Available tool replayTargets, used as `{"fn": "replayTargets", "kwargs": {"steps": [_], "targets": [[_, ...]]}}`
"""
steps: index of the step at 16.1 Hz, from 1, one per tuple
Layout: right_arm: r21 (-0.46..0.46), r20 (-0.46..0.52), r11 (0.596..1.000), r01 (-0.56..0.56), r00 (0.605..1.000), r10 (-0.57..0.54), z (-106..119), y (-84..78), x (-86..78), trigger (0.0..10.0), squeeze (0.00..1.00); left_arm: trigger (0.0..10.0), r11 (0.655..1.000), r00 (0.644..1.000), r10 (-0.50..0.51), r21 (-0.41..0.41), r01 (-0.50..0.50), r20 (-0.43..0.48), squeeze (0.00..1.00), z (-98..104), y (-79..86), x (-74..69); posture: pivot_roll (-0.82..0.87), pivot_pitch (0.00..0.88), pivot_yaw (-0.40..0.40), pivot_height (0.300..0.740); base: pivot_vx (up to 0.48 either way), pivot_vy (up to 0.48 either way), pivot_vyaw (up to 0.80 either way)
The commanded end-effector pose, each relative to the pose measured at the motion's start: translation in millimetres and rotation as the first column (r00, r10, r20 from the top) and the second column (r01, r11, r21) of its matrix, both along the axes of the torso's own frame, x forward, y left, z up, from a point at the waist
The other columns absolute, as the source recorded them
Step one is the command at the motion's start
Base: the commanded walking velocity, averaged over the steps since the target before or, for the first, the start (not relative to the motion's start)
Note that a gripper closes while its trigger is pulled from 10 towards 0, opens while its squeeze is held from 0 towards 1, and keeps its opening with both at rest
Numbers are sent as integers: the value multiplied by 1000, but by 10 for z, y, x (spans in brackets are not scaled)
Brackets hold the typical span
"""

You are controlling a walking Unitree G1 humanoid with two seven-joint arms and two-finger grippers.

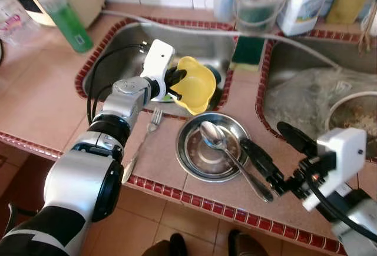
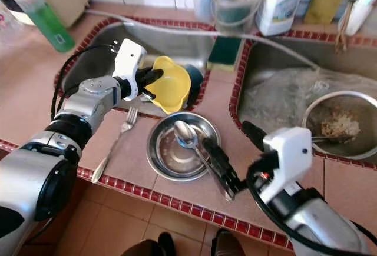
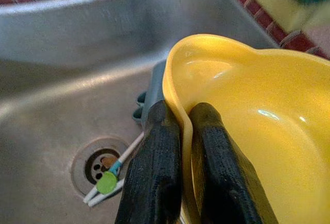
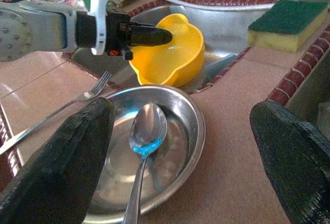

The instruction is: Kitchen organization

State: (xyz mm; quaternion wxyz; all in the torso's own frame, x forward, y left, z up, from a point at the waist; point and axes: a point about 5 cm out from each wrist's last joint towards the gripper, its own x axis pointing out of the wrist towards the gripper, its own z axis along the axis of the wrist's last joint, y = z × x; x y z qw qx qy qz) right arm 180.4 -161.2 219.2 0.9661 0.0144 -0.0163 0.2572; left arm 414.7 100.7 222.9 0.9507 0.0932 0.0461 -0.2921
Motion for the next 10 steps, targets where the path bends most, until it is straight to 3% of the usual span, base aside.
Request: {"fn": "replayTargets", "kwargs": {"steps": [1,5,10], "targets": [[-5,8,999,-40,999,40,40,37,-84,10000,0,10000,1000,1000,12,12,-13,15,0,59,58,19,-368,332,171,740,0,0,0],[26,-13,995,-95,995,95,70,69,-180,10000,0,10000,999,999,45,13,-45,29,0,113,105,43,-368,347,177,740,0,0,0],[126,78,986,-109,992,99,267,29,-175,10000,0,10000,998,998,56,17,-56,24,0,101,102,46,-372,353,188,740,0,0,0]]}}
